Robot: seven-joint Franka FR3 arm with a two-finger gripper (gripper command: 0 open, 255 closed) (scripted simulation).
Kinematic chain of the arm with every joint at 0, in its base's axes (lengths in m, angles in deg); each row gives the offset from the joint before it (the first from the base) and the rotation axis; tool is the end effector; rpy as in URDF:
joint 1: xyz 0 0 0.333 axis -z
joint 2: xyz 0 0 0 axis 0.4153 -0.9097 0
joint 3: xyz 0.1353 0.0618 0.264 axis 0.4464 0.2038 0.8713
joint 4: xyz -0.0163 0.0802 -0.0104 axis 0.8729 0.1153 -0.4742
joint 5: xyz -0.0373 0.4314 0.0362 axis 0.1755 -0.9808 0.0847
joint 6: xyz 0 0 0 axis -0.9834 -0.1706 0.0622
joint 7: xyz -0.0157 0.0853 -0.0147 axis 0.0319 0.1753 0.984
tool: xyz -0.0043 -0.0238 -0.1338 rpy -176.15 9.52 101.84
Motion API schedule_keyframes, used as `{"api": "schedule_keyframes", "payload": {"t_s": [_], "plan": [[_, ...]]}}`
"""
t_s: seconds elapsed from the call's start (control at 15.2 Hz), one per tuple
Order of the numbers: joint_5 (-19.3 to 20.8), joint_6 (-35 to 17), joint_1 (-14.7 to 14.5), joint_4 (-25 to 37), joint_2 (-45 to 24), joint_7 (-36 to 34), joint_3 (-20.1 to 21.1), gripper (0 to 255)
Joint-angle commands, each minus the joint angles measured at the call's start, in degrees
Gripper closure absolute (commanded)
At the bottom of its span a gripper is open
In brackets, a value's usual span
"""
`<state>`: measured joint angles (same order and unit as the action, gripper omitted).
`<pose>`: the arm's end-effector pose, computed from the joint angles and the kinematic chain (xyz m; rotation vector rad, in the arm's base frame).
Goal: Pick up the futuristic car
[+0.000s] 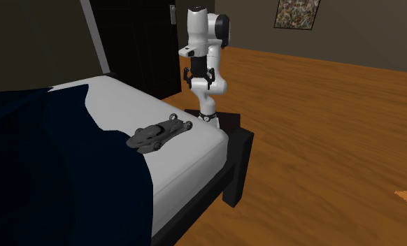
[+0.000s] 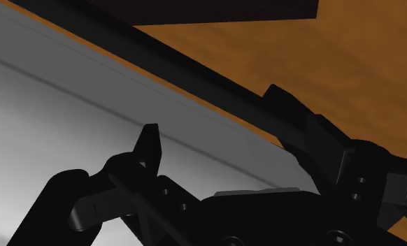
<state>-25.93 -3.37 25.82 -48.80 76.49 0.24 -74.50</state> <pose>0.3464 -0.0012 0.5535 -3.1296 -0.0203 0.0092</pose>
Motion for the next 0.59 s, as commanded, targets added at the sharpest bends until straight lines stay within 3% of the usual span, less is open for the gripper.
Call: {"api": "schedule_keyframes", "payload": {"t_s": [0.0, 0.53], "plan": [[0.0, 0.0, 0.0, 0.0, 0.0, 0.0, 0.0, 0], [0.1, -6.7, 4.3, 12.4, -17.3, -12.2, 3.4, 0]]}}
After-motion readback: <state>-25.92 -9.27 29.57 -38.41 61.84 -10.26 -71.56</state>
